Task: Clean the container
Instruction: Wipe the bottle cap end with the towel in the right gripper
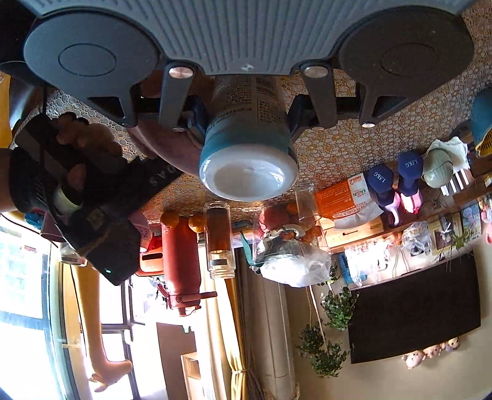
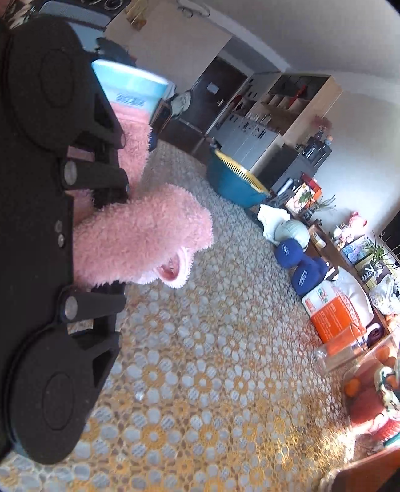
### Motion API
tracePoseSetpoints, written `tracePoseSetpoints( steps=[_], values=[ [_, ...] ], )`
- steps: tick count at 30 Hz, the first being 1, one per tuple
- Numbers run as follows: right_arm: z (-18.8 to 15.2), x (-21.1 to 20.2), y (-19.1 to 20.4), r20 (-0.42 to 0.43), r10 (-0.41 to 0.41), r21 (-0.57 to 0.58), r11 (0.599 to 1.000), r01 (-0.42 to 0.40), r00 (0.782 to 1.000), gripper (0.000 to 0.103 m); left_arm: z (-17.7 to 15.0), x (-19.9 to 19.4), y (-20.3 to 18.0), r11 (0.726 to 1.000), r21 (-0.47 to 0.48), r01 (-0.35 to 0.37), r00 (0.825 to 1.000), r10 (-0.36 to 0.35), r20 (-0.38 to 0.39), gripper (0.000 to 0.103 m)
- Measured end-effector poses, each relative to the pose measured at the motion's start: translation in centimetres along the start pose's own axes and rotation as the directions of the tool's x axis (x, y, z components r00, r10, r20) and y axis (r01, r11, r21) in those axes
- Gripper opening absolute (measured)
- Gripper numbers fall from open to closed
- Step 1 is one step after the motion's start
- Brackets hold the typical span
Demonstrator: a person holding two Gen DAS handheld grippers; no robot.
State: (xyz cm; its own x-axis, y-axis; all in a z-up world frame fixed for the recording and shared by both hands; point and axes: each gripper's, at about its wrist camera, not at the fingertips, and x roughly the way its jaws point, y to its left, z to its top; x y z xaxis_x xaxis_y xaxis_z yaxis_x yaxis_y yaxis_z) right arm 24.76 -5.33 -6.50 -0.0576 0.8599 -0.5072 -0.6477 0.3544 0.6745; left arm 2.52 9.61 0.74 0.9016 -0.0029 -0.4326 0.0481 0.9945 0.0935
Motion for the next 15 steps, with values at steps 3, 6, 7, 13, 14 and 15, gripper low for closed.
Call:
tracePoseSetpoints(
  steps=[3,6,7,13,14,15],
  values=[
    [-0.6,-1.1,0.8,0.000,-0.080,-0.077,0.994,0.079,0.997,0.029,0.2,0.2,1.2,0.997,-0.080,-0.008,1.000,0.006,-0.020,0.050],
    [-1.1,-2.8,2.2,0.043,-0.130,-0.148,0.980,0.135,0.991,0.029,0.5,0.3,1.4,0.995,-0.100,-0.009,0.999,0.005,-0.040,0.050],
    [-1.4,-3.2,2.7,0.060,-0.151,-0.173,0.972,0.159,0.987,0.029,0.6,0.3,1.4,0.995,-0.099,-0.006,0.999,0.002,-0.043,0.050],
    [-3.6,-4.8,4.7,0.125,-0.177,-0.224,0.954,0.201,0.976,0.029,1.2,-0.2,0.5,0.999,-0.048,-0.020,0.999,0.018,-0.046,0.051],
    [-3.9,-5.1,5.0,0.137,-0.169,-0.223,0.955,0.197,0.976,0.029,1.4,-0.4,0.5,0.999,-0.049,-0.020,0.999,0.018,-0.041,0.051],
    [-4.1,-5.2,5.2,0.147,-0.159,-0.218,0.957,0.189,0.976,0.029,1.7,-0.6,0.5,0.999,-0.049,-0.021,0.999,0.020,-0.036,0.051]
  ],
)
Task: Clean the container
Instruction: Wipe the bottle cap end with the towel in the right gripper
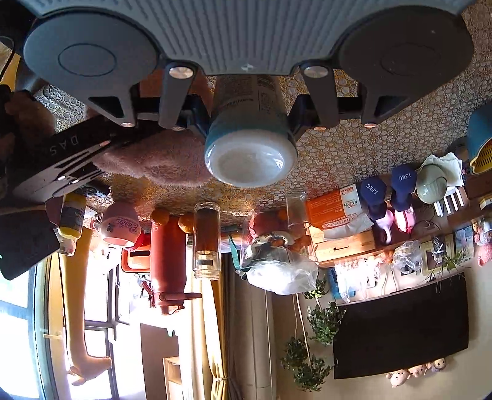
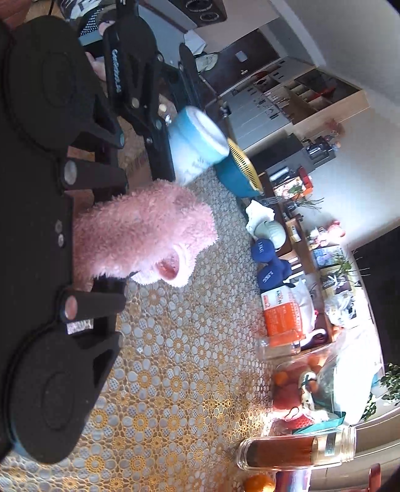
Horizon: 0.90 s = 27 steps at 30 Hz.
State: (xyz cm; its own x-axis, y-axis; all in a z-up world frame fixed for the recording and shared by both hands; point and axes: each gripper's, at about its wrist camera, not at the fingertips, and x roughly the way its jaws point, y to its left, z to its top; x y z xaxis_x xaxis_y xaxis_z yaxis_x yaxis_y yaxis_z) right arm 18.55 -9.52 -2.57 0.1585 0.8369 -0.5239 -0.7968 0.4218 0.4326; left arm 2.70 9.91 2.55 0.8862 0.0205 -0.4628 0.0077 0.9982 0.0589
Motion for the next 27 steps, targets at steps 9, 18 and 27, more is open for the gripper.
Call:
tracePoseSetpoints(
  steps=[9,18,27],
  values=[
    [-1.3,-0.7,2.1,0.050,0.004,-0.008,1.000,-0.004,0.999,0.029,1.2,-1.4,-0.3,1.000,0.030,-0.010,1.000,0.010,0.002,0.058],
    [-2.5,-0.9,4.4,0.102,-0.048,-0.045,0.998,0.053,0.994,0.029,2.9,-0.9,0.7,1.000,-0.029,-0.004,0.999,0.003,-0.046,0.053],
    [-2.0,-1.7,6.6,0.265,0.003,0.004,1.000,-0.005,0.964,0.029,4.0,0.0,3.1,0.978,-0.207,0.015,0.994,-0.037,-0.099,0.053]
  ],
)
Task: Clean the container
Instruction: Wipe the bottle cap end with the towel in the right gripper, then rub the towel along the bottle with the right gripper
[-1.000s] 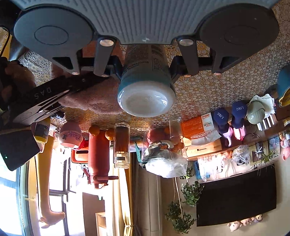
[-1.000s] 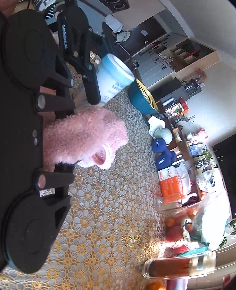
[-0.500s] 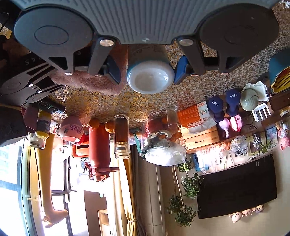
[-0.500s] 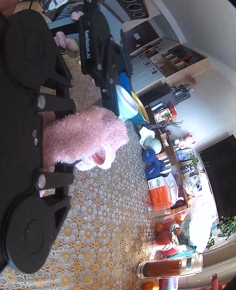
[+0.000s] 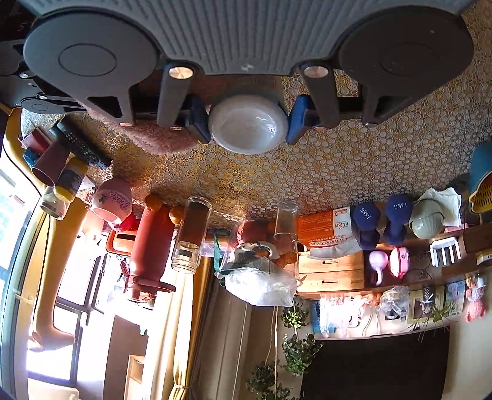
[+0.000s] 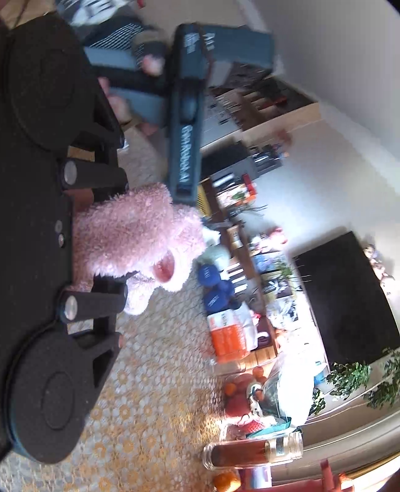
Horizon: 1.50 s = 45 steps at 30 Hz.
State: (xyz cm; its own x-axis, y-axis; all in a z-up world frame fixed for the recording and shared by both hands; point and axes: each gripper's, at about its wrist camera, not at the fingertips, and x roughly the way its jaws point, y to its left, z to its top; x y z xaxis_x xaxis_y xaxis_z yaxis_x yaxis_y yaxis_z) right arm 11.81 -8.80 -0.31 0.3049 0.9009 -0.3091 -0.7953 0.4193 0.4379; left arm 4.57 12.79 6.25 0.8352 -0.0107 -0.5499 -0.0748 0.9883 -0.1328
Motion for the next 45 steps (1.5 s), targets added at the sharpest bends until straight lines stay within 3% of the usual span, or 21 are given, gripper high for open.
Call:
tracePoseSetpoints(
  steps=[11,17,21,23,28,33,45],
  values=[
    [-1.4,4.3,-3.2,-0.077,-0.077,0.074,0.994,0.083,0.994,0.029,-0.1,0.0,0.5,1.000,0.000,0.004,1.000,-0.004,0.007,0.052],
    [-2.8,6.0,-5.0,-0.177,-0.171,0.068,0.980,0.185,0.969,0.028,-0.3,-0.3,0.2,0.999,0.032,0.010,1.000,-0.010,0.009,0.052],
    [-2.8,5.1,-4.5,-0.178,-0.235,0.030,0.969,0.244,0.956,0.028,-0.3,-0.3,0.4,1.000,0.017,0.012,1.000,-0.012,0.008,0.052],
    [-2.6,4.0,-4.2,-0.153,-0.219,0.052,0.972,0.229,0.964,0.028,-0.3,-0.3,0.6,1.000,0.005,0.013,1.000,-0.013,0.007,0.052],
    [-1.9,1.2,-1.9,-0.065,-0.085,0.091,0.992,0.091,0.994,0.028,-0.1,-0.2,1.1,1.000,-0.027,0.011,1.000,-0.011,0.002,0.052],
    [-1.1,0.7,-0.8,-0.003,0.055,0.185,0.981,-0.054,0.998,0.028,-0.1,-0.2,1.4,0.998,-0.061,0.005,1.000,-0.005,0.002,0.052],
    [-1.8,4.4,-1.4,-0.072,0.028,0.257,0.966,-0.009,0.997,0.028,-0.3,-0.4,1.2,0.999,-0.041,-0.010,1.000,0.010,0.011,0.052]
  ],
)
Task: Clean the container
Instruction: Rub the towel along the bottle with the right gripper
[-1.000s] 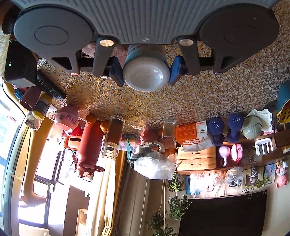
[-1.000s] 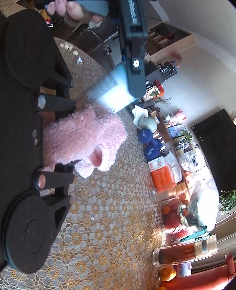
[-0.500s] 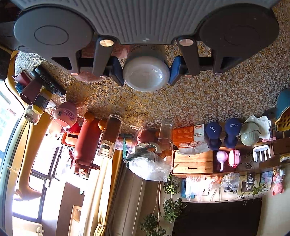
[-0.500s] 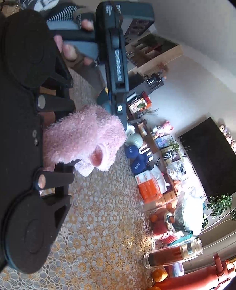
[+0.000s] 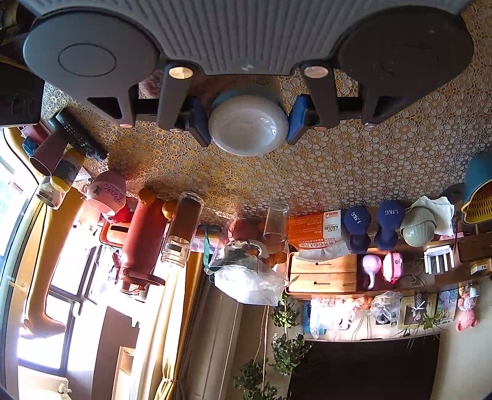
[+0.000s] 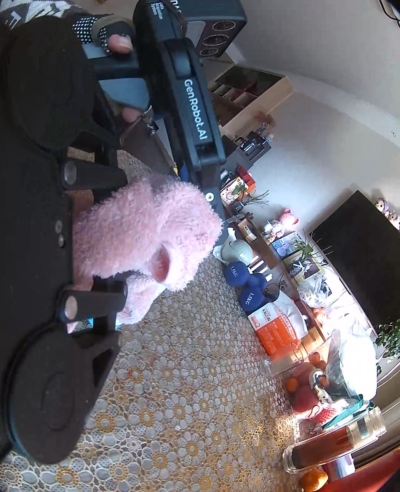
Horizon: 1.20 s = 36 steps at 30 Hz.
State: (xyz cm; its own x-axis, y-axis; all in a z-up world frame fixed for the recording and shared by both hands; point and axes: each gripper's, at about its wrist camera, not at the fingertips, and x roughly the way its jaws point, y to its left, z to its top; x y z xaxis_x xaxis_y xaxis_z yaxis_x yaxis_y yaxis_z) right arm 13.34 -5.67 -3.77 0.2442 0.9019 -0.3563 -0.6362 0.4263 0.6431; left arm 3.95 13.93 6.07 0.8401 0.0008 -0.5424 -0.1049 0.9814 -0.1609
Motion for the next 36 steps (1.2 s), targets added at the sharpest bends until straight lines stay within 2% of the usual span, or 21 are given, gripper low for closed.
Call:
tracePoseSetpoints(
  steps=[11,18,22,28,33,36],
  values=[
    [-0.9,1.7,-3.7,-0.069,-0.099,0.094,0.990,0.105,0.993,0.028,-0.2,-0.2,-0.3,0.999,0.040,-0.006,1.000,0.006,0.013,0.052],
    [-0.3,2.5,-4.7,-0.087,-0.227,0.012,0.973,0.229,0.970,0.028,-0.5,-0.5,-0.1,0.999,0.054,0.003,1.000,-0.004,0.018,0.052],
    [1.3,2.0,-5.1,-0.064,-0.287,-0.046,0.957,0.285,0.956,0.028,-0.8,-0.8,-0.2,0.998,0.063,0.005,1.000,-0.007,0.025,0.052],
    [5.0,-1.5,-3.1,0.028,-0.248,-0.157,0.956,0.249,0.968,0.028,-1.4,-1.3,-1.0,0.995,0.100,0.003,0.999,-0.007,0.035,0.052],
    [7.7,-4.1,0.5,0.061,-0.119,-0.301,0.944,0.132,0.991,0.028,-1.6,-1.4,-1.5,0.992,0.130,-0.003,0.999,-0.002,0.042,0.052],
    [8.8,-4.8,3.4,0.031,-0.034,-0.415,0.909,0.044,0.999,0.028,-1.6,-1.4,-1.8,0.990,0.141,-0.006,0.999,0.000,0.044,0.052]
  ],
)
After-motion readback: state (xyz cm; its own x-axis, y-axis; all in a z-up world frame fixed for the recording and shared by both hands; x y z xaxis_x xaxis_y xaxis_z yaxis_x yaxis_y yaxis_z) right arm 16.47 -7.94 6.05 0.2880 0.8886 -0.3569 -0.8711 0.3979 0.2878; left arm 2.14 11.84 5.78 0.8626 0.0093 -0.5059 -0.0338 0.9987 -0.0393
